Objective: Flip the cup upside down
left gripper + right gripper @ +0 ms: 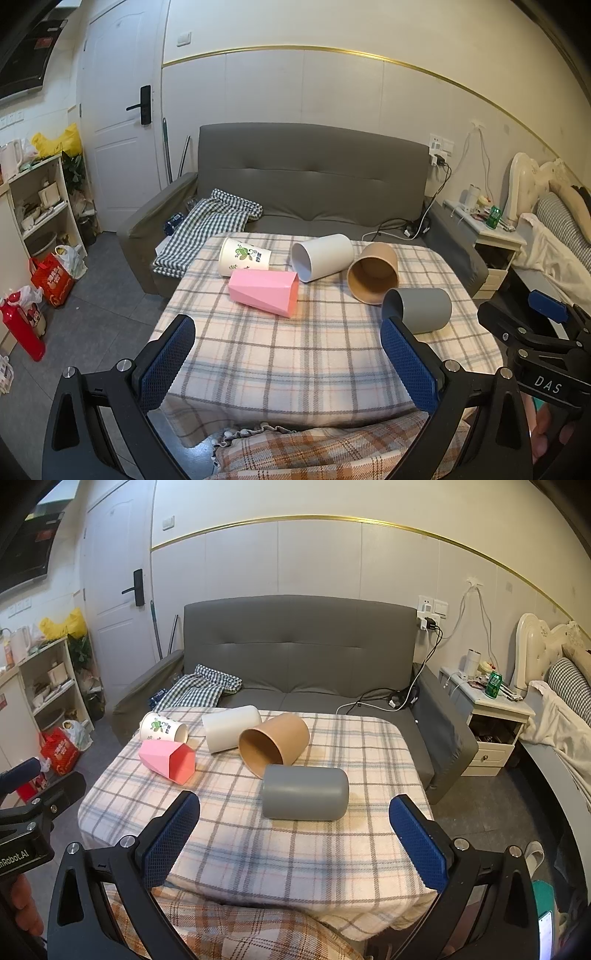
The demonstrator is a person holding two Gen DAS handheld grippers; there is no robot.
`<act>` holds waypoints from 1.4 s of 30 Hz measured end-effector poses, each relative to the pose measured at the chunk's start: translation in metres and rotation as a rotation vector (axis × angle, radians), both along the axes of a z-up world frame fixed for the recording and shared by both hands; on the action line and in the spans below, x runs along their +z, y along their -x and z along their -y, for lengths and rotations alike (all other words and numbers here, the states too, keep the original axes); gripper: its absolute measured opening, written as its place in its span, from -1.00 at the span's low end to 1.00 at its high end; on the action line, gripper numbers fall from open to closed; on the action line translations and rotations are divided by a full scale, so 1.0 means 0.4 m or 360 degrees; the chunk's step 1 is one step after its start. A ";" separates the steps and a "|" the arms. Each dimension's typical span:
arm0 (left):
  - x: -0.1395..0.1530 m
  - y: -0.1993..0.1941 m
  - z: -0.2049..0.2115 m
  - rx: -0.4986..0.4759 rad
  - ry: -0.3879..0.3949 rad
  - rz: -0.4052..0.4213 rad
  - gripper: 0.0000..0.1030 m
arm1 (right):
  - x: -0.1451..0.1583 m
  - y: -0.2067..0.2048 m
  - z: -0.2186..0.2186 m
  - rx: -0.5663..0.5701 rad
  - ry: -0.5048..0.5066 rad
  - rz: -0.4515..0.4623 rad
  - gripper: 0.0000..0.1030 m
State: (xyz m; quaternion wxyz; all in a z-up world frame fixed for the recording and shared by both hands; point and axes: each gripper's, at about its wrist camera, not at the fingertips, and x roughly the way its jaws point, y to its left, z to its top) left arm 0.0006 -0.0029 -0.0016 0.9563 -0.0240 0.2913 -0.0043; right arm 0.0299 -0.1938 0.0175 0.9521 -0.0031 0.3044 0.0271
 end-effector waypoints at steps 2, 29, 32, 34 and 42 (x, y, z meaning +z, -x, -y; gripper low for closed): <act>0.000 0.000 0.000 0.0001 0.0001 -0.0001 1.00 | 0.000 0.000 0.000 0.0001 0.0000 -0.0002 1.00; -0.015 -0.028 0.047 -0.0073 -0.0059 -0.0062 1.00 | -0.007 -0.025 0.011 0.0023 -0.0040 -0.0063 1.00; -0.009 -0.060 0.048 -0.0104 -0.0088 -0.0076 1.00 | -0.006 -0.048 0.014 0.0018 -0.0044 -0.0093 1.00; -0.003 -0.092 0.049 -0.0138 -0.0113 -0.0080 1.00 | -0.004 -0.069 0.019 0.0017 -0.0050 -0.0116 1.00; -0.016 -0.293 0.055 -0.0275 -0.0246 -0.0160 1.00 | -0.009 -0.227 0.038 -0.0005 -0.0034 -0.0255 1.00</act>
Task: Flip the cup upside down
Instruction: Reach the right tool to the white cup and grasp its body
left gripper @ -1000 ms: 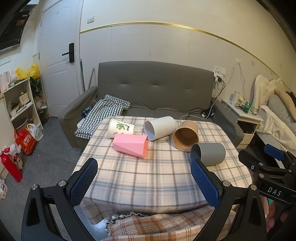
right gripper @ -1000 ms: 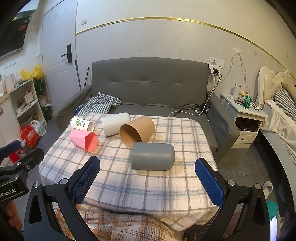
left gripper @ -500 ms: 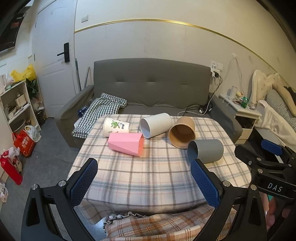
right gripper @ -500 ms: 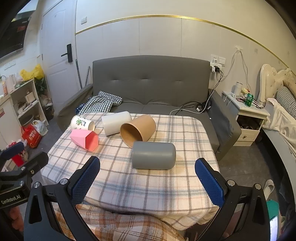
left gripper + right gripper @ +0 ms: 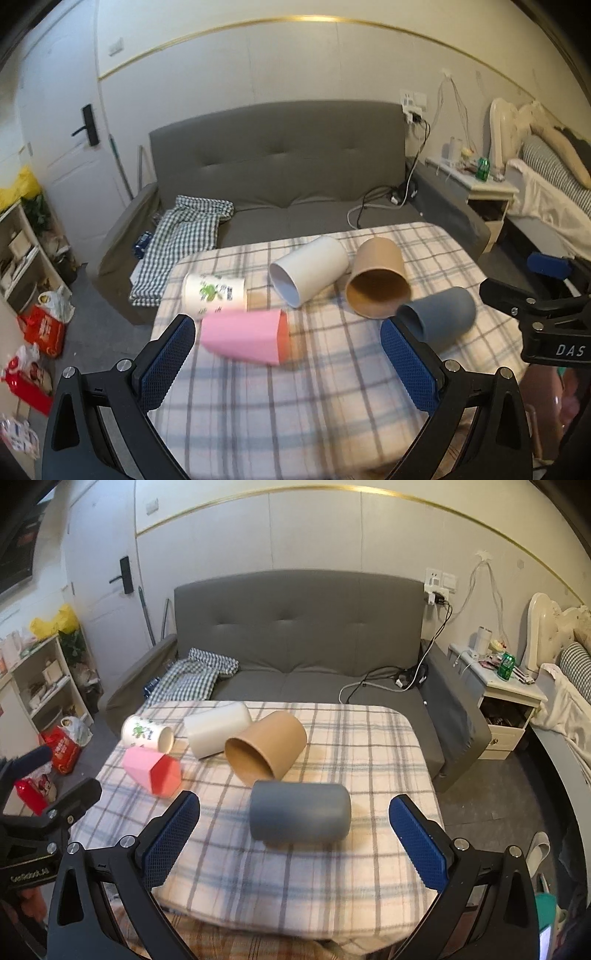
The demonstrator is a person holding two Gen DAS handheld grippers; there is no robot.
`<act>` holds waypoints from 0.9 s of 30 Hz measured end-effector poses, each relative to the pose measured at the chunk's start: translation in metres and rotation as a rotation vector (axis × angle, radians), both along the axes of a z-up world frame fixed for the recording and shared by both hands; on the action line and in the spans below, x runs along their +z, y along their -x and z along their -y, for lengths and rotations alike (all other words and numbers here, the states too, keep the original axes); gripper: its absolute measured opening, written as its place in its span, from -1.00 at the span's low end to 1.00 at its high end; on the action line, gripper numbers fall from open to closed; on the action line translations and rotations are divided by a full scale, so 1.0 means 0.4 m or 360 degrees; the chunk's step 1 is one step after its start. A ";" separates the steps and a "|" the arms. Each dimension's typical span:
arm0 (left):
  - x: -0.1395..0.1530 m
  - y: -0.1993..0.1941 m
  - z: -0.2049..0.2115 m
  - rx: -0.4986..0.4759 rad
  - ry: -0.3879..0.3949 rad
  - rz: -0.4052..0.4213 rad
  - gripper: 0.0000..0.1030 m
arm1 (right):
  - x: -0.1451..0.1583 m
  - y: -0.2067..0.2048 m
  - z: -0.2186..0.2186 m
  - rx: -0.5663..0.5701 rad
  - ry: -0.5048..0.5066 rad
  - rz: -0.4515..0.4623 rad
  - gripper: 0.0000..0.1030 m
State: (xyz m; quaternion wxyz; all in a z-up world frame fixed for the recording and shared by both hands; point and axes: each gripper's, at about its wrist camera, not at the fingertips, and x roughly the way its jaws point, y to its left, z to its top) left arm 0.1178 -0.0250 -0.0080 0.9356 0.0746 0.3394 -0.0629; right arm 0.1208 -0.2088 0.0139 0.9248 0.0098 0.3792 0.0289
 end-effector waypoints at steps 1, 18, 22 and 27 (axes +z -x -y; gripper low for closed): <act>-0.008 -0.029 0.004 -0.0024 -0.0025 -0.0012 1.00 | -0.005 -0.029 0.002 -0.0003 0.0008 -0.0024 1.00; -0.182 -0.381 0.112 -0.0509 -0.0503 -0.0374 1.00 | -0.099 -0.347 0.009 -0.0001 -0.0020 -0.0239 1.00; -0.225 -0.424 0.118 -0.0510 -0.0500 -0.0466 1.00 | -0.120 -0.381 0.025 -0.0022 -0.0036 -0.0278 1.00; -0.273 -0.457 0.116 -0.0503 -0.0505 -0.0586 0.96 | -0.143 -0.405 0.050 -0.0050 -0.0066 -0.0313 1.00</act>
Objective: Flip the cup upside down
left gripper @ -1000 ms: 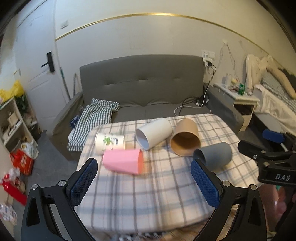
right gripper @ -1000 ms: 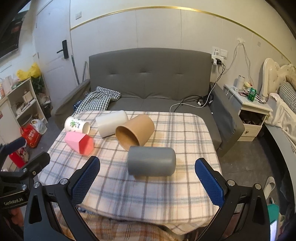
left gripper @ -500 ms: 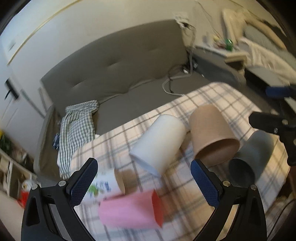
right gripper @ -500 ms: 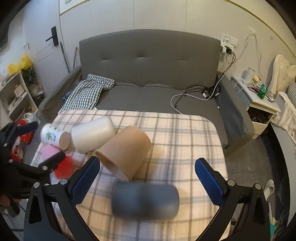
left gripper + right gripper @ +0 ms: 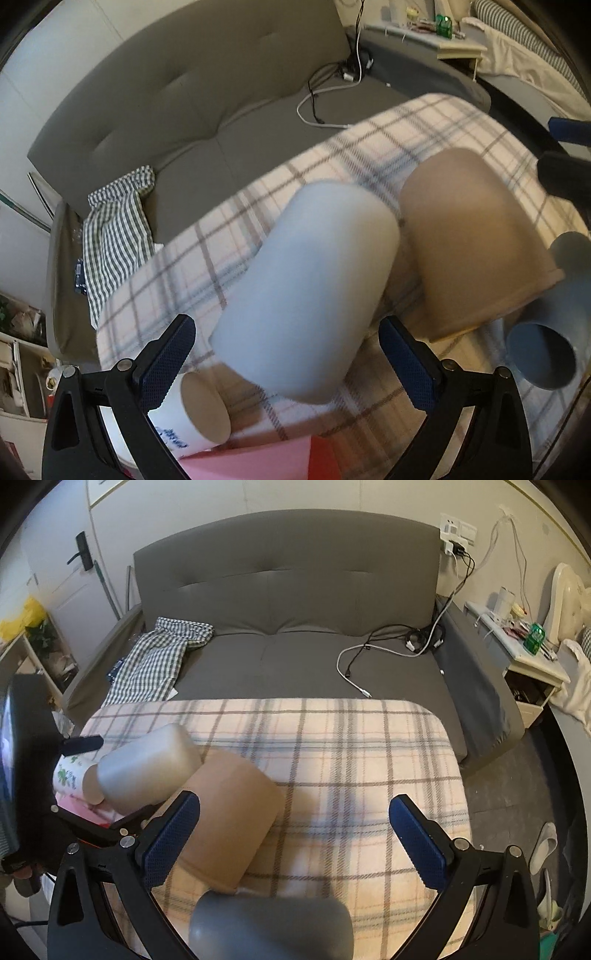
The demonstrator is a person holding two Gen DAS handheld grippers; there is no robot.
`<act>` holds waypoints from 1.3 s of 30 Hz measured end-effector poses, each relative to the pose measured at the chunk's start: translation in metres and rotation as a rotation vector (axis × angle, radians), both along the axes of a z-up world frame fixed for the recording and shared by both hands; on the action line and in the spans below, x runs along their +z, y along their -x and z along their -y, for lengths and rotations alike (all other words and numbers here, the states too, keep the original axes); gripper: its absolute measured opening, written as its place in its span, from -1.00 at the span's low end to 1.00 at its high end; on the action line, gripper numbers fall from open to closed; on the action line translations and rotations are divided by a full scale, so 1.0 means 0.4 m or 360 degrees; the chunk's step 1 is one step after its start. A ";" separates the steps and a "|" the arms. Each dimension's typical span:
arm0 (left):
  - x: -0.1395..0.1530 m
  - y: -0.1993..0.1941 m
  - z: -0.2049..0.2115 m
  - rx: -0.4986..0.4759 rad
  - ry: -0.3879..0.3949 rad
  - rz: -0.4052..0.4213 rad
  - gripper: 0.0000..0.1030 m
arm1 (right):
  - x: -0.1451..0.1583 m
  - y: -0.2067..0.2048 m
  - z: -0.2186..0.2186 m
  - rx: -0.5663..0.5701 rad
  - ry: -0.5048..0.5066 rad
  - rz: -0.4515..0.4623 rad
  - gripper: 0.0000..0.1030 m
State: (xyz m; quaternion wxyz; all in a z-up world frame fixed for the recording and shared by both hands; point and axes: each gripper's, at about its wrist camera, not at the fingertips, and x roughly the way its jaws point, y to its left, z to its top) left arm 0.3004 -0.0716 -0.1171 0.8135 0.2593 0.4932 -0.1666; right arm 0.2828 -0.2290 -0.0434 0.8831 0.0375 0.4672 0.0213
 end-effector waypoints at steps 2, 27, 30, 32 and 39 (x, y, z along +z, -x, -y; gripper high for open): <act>-0.011 -0.004 0.002 -0.0019 0.0015 -0.0041 0.95 | -0.005 -0.002 0.008 -0.0015 -0.0013 -0.0011 1.00; 0.244 0.154 0.008 0.0160 0.0160 0.0243 0.50 | 0.177 0.162 0.064 -0.0078 -0.0111 0.0209 1.00; 0.275 0.226 0.005 0.0192 0.0215 0.0237 0.48 | 0.208 0.204 0.069 -0.0081 -0.0119 0.0244 1.00; 0.284 0.281 0.004 0.0206 0.0246 0.0212 0.47 | 0.222 0.228 0.071 -0.0084 -0.0123 0.0261 1.00; 0.250 0.440 0.019 0.0200 0.0295 0.0005 0.47 | 0.264 0.315 0.062 -0.0070 -0.0140 0.0328 1.00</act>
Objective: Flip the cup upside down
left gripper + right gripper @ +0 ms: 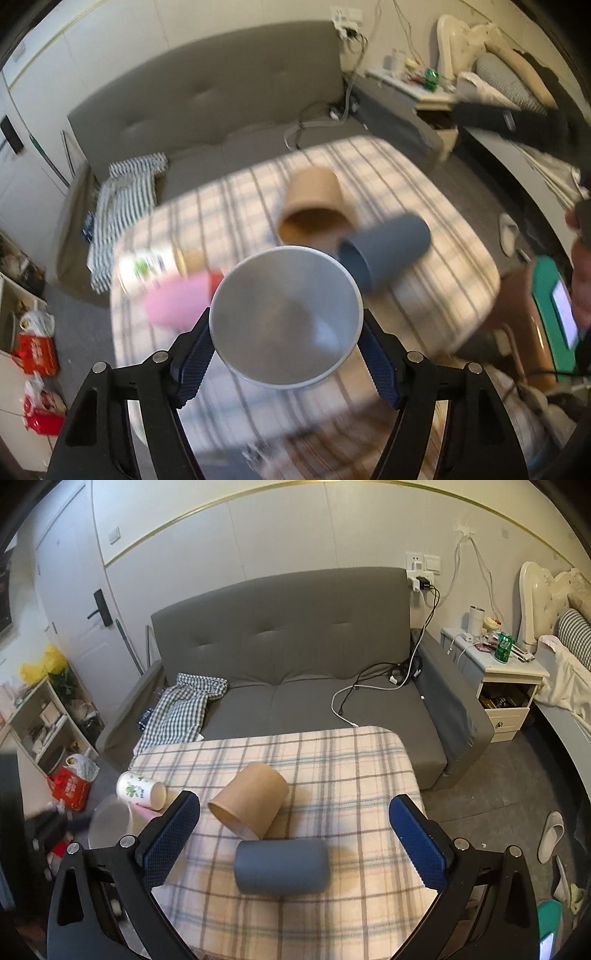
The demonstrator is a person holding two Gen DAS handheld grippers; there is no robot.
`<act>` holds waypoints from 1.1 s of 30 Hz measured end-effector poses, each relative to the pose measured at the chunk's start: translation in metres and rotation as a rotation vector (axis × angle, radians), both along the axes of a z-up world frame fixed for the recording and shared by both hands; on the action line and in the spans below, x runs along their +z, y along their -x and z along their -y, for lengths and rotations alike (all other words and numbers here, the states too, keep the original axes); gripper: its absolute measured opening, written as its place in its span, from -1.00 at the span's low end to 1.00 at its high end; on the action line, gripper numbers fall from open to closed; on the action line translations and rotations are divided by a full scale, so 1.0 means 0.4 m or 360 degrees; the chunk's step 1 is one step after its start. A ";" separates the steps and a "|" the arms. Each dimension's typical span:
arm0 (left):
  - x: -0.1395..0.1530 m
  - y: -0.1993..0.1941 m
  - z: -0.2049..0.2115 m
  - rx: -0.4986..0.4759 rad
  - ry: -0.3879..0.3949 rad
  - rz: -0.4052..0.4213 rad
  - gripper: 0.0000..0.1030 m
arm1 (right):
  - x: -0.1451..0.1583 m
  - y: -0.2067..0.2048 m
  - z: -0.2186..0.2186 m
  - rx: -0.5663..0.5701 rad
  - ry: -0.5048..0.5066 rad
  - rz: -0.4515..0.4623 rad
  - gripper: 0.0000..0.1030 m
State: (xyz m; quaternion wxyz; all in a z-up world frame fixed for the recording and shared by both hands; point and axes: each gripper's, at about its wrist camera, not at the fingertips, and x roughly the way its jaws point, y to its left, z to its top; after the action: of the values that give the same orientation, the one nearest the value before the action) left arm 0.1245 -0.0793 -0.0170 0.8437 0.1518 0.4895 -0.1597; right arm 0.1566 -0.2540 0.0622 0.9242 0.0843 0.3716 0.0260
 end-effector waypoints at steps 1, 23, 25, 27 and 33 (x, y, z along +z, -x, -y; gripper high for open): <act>-0.017 0.013 0.003 0.0003 -0.0001 -0.0048 0.47 | 0.001 0.009 -0.002 0.0006 -0.0003 0.0004 1.00; -0.236 -0.102 -0.014 0.0349 0.0118 -0.0116 0.46 | -0.093 0.083 -0.011 0.0030 0.0074 -0.0128 1.00; -0.233 -0.097 -0.009 0.0327 0.0095 -0.0105 0.46 | -0.106 0.085 -0.015 0.0027 0.0077 -0.0136 1.00; -0.223 -0.088 -0.007 0.0290 0.0081 -0.0071 0.53 | -0.115 0.087 -0.024 0.0032 0.0083 -0.0144 1.00; -0.157 -0.037 -0.022 0.0193 0.0104 0.0078 0.63 | -0.107 0.114 -0.058 0.0005 0.0070 -0.0090 1.00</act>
State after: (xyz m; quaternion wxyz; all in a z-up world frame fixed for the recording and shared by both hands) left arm 0.1391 -0.0704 -0.0797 0.8681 0.0982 0.4714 -0.1205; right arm 0.1109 -0.2307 0.0194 0.9149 0.0642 0.3982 0.0169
